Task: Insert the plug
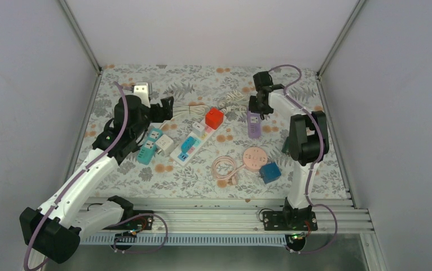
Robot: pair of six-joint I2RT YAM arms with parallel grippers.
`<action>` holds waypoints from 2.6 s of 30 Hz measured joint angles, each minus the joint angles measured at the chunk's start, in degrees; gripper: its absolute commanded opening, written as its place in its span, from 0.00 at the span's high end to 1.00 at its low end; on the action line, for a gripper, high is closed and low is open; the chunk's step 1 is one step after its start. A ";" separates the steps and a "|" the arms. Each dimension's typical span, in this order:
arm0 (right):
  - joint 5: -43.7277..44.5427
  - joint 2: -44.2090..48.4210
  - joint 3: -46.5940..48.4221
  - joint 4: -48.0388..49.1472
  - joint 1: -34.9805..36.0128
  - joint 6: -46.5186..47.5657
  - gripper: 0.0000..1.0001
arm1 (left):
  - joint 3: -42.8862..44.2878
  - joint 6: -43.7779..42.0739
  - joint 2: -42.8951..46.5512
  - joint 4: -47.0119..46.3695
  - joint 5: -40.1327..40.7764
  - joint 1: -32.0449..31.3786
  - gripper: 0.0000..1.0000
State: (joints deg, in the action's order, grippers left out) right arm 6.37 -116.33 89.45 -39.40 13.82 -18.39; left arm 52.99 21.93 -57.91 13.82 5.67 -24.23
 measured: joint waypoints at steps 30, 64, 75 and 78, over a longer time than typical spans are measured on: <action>3.39 24.13 -13.90 9.84 -0.11 -3.21 0.18 | -0.09 -0.52 2.78 0.09 0.81 0.02 0.05; -6.54 50.56 -49.81 -13.70 -0.74 -35.04 0.06 | -8.72 2.91 4.31 -6.69 -5.90 0.02 0.05; -12.09 50.01 -53.29 -13.25 -0.74 -37.27 0.45 | -9.29 2.95 4.31 -6.97 -5.53 0.02 0.04; -12.57 50.27 -53.20 -13.05 -0.74 -37.16 0.45 | -9.35 2.93 4.31 -7.78 -6.36 0.02 0.05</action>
State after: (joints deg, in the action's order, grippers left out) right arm -6.20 -66.06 36.25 -52.45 13.08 -55.55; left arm 43.64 24.86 -53.60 6.04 -0.69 -24.21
